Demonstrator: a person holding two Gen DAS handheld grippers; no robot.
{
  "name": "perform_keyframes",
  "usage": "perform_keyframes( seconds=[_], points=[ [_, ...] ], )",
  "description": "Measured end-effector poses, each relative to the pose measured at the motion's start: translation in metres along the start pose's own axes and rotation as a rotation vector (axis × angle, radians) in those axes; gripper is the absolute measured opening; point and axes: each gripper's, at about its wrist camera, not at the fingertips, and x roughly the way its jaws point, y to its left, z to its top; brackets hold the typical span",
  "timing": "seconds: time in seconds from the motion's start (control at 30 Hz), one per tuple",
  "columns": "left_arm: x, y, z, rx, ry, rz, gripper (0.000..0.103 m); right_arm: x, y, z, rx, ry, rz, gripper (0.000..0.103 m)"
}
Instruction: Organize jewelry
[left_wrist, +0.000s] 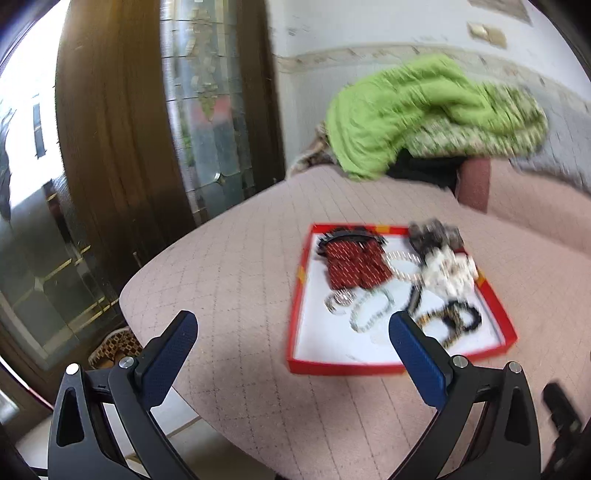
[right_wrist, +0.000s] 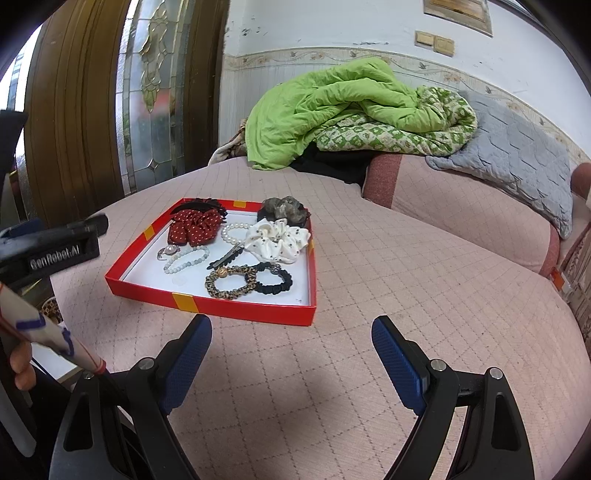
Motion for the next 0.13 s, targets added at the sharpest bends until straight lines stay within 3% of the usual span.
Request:
perform_keyframes(
  seconds=[0.07,0.13],
  points=[
    [-0.003,-0.017,-0.004,0.058,0.007,0.004,0.103,-0.003,-0.019,-0.002,0.050,0.015,-0.014,0.091],
    [-0.011,-0.042,-0.008,0.118,0.007,-0.082,0.103,-0.009,-0.045,-0.004,0.113,0.031,-0.047,0.091]
  ],
)
